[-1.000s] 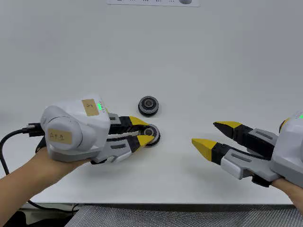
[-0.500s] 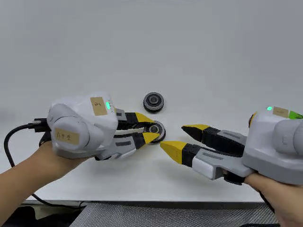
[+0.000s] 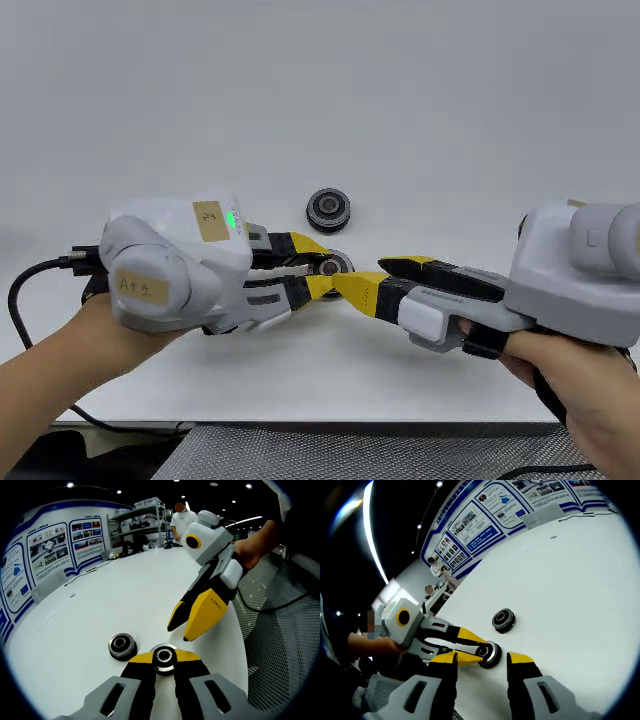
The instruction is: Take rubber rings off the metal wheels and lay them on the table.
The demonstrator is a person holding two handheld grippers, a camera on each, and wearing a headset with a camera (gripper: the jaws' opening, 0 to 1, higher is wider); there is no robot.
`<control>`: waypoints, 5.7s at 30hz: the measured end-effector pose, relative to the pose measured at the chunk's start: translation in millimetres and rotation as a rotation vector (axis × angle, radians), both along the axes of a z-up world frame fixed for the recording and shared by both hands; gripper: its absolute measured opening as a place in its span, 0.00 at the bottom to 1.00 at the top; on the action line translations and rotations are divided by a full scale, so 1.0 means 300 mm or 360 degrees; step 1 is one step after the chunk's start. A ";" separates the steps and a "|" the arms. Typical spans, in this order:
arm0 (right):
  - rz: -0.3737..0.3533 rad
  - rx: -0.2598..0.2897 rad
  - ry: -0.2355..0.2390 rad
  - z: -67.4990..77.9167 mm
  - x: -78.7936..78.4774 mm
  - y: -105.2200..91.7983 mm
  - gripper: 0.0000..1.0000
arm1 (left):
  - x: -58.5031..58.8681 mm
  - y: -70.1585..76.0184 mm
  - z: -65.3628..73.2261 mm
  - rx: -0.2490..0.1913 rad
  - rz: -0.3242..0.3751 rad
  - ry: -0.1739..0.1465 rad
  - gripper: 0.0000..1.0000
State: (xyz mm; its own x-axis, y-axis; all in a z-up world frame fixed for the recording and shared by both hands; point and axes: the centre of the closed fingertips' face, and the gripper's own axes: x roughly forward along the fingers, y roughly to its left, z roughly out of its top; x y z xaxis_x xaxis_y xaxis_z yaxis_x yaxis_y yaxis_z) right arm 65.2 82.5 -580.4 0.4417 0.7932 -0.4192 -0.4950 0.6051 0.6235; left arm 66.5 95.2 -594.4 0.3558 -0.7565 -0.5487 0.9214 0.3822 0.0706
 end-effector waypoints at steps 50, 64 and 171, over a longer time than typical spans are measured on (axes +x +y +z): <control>-0.0079 0.0151 0.0378 -0.036 -0.012 0.052 0.38 | -0.006 -0.005 -0.007 0.0001 -0.0031 -0.0017 0.13; -0.0091 0.0156 0.0425 -0.031 -0.024 0.059 0.41 | -0.009 -0.007 -0.005 0.0012 -0.0039 -0.0022 0.13; -0.0126 0.0154 0.0492 -0.073 0.003 0.017 0.12 | 0.001 0.004 -0.006 0.0021 -0.0034 -0.0042 0.12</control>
